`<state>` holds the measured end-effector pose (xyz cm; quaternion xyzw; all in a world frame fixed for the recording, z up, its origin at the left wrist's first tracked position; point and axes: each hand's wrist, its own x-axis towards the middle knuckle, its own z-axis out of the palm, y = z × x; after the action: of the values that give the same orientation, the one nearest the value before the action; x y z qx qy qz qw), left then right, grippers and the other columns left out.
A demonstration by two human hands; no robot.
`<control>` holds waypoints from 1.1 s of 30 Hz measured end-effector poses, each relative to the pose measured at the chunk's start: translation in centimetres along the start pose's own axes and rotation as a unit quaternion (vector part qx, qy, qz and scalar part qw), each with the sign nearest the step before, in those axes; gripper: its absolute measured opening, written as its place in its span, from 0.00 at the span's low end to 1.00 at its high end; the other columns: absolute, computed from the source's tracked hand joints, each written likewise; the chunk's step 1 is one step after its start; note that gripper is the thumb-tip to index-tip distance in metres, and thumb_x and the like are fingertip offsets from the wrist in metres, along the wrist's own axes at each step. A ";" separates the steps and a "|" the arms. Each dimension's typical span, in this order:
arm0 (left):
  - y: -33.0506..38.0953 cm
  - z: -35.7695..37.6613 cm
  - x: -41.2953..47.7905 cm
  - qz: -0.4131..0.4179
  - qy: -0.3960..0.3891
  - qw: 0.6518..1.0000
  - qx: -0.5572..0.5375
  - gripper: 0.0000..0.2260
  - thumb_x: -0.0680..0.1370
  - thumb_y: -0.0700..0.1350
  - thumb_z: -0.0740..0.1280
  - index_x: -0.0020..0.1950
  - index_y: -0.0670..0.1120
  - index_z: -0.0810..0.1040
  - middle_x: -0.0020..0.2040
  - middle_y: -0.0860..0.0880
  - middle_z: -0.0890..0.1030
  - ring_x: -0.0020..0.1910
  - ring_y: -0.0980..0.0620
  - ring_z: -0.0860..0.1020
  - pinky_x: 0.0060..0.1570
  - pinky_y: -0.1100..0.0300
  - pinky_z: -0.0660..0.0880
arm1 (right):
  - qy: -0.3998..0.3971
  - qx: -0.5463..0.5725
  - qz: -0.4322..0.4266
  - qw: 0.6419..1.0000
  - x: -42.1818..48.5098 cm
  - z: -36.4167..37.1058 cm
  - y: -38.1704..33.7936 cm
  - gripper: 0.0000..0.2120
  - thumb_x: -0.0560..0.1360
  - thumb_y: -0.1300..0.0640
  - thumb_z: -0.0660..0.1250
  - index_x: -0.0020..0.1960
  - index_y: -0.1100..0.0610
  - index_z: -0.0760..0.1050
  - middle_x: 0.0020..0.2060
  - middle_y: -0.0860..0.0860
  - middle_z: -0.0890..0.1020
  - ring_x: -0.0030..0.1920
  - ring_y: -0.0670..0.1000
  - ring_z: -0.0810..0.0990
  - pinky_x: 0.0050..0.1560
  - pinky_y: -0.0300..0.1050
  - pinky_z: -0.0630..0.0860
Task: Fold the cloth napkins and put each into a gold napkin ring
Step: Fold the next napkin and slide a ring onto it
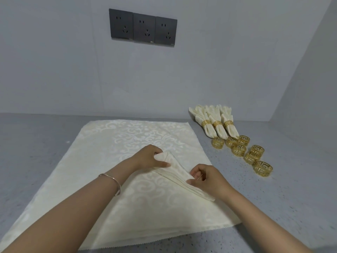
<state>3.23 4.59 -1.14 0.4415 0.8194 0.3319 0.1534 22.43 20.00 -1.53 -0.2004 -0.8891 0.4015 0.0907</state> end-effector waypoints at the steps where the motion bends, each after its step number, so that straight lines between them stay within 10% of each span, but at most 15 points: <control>1: -0.1 0.4 0.3 -0.007 0.017 1.000 0.018 0.19 0.67 0.57 0.77 0.32 0.51 0.68 0.31 0.57 0.68 0.32 0.58 0.67 0.34 0.63 0.61 | 0.001 -0.023 -0.004 1.000 0.1 -0.1 -0.1 0.09 0.68 0.55 0.76 0.44 0.52 0.77 0.34 0.45 0.75 0.32 0.41 0.71 0.36 0.32 0.69; 7: 0.8 1.0 -0.5 0.035 0.096 0.988 0.119 0.25 0.68 0.55 0.76 0.62 0.56 0.73 0.53 0.57 0.75 0.53 0.57 0.73 0.51 0.61 0.70 | -0.021 -0.101 0.002 0.995 0.3 -0.5 -0.9 0.12 0.70 0.53 0.75 0.48 0.54 0.76 0.35 0.45 0.76 0.33 0.43 0.73 0.36 0.35 0.69; 12: 1.3 2.2 -1.6 0.224 0.079 0.957 0.163 0.16 0.76 0.42 0.66 0.63 0.53 0.78 0.59 0.55 0.80 0.59 0.54 0.75 0.61 0.57 0.69 | -0.018 -0.158 0.028 0.987 0.4 -0.5 -1.2 0.13 0.70 0.47 0.74 0.45 0.51 0.72 0.39 0.45 0.78 0.37 0.43 0.74 0.38 0.38 0.69; 17: 0.7 4.0 -2.4 0.218 0.004 0.945 0.245 0.29 0.72 0.68 0.62 0.69 0.58 0.70 0.68 0.60 0.71 0.68 0.60 0.66 0.71 0.58 0.56 | -0.060 -0.117 0.038 0.991 0.5 -0.6 -1.3 0.14 0.71 0.47 0.72 0.44 0.52 0.68 0.35 0.45 0.73 0.33 0.43 0.70 0.35 0.37 0.65; 26: 4.7 5.8 -0.4 0.247 0.053 0.951 0.175 0.16 0.75 0.56 0.62 0.60 0.54 0.78 0.53 0.57 0.81 0.55 0.57 0.77 0.70 0.63 0.48 | -0.133 0.344 0.204 0.907 -0.9 -5.5 1.6 0.25 0.64 0.50 0.74 0.57 0.63 0.79 0.53 0.56 0.83 0.48 0.49 0.80 0.46 0.39 0.77; 33: 9.1 7.0 2.7 0.248 0.011 0.932 0.266 0.09 0.77 0.51 0.66 0.55 0.52 0.81 0.46 0.52 0.84 0.49 0.49 0.77 0.53 0.63 0.67 | -0.014 0.247 0.187 0.951 -2.0 -8.4 5.4 0.09 0.74 0.53 0.70 0.47 0.59 0.81 0.41 0.53 0.84 0.39 0.48 0.80 0.39 0.40 0.75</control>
<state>11.21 13.21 -0.01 0.6515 0.7438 0.1343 -0.0658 28.48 28.02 -0.01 -0.3290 -0.7099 0.6209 0.0483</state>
